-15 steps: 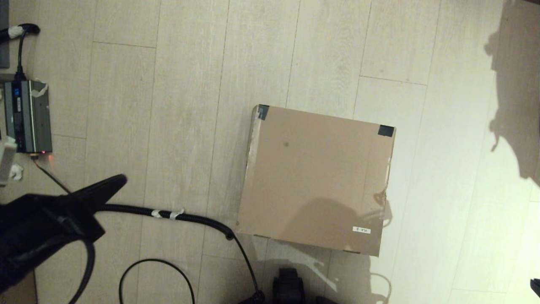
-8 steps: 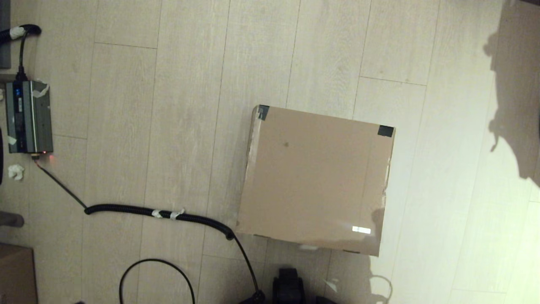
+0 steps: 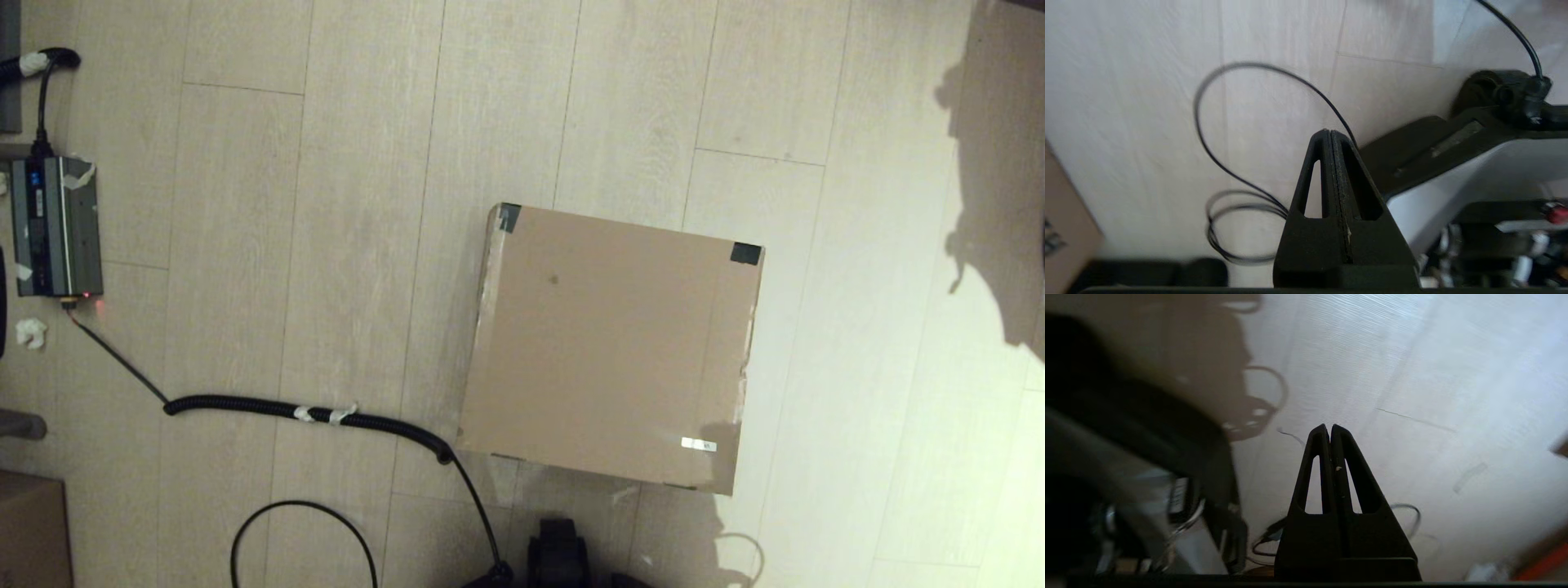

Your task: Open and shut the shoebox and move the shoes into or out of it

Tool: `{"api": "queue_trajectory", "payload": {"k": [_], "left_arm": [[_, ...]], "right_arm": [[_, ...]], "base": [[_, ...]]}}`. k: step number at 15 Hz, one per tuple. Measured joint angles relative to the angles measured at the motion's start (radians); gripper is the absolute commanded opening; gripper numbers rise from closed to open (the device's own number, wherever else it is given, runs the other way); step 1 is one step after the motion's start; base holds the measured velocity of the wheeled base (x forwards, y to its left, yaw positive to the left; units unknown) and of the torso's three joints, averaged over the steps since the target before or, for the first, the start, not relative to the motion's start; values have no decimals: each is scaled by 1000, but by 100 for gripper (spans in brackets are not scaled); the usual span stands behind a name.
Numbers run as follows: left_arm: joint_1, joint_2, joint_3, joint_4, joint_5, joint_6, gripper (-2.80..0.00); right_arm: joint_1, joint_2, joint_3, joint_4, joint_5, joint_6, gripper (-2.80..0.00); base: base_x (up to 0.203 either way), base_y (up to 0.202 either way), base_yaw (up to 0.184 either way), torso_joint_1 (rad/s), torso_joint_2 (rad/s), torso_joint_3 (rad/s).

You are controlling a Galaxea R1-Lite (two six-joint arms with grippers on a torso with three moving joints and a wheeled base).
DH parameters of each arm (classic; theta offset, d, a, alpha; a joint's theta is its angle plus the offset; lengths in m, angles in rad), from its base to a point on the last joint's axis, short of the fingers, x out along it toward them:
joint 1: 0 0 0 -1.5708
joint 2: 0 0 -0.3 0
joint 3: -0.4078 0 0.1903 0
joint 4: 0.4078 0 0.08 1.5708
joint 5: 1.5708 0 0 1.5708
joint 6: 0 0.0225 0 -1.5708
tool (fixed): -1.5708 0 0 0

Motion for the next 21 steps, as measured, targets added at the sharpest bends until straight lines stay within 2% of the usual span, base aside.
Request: {"api": "queue_trajectory", "payload": {"k": [2,3,7,12,21], "left_arm": [[-2,-55,-3,9,-6,12,-280],[-11,-86,-4,12,-11,15,-280],[-34,-233,-7,14,-49,54,-280],[-36,-293,-2,5,-33,41,-280],[-36,-302,1,-7,-7,8,-280]], "right_arm": [[153,-22,0,-5,-4,23,-280],[177,-46,1,-7,-13,33,-280],[158,-224,2,-3,-56,99,-280],[144,-286,8,-29,-86,204,-280],[144,-295,11,-35,-89,219,-280]], "base": [[0,0,0,0,0,0],[0,0,0,0,0,0],[0,0,0,0,0,0],[0,0,0,0,0,0],[0,0,0,0,0,0]]}}
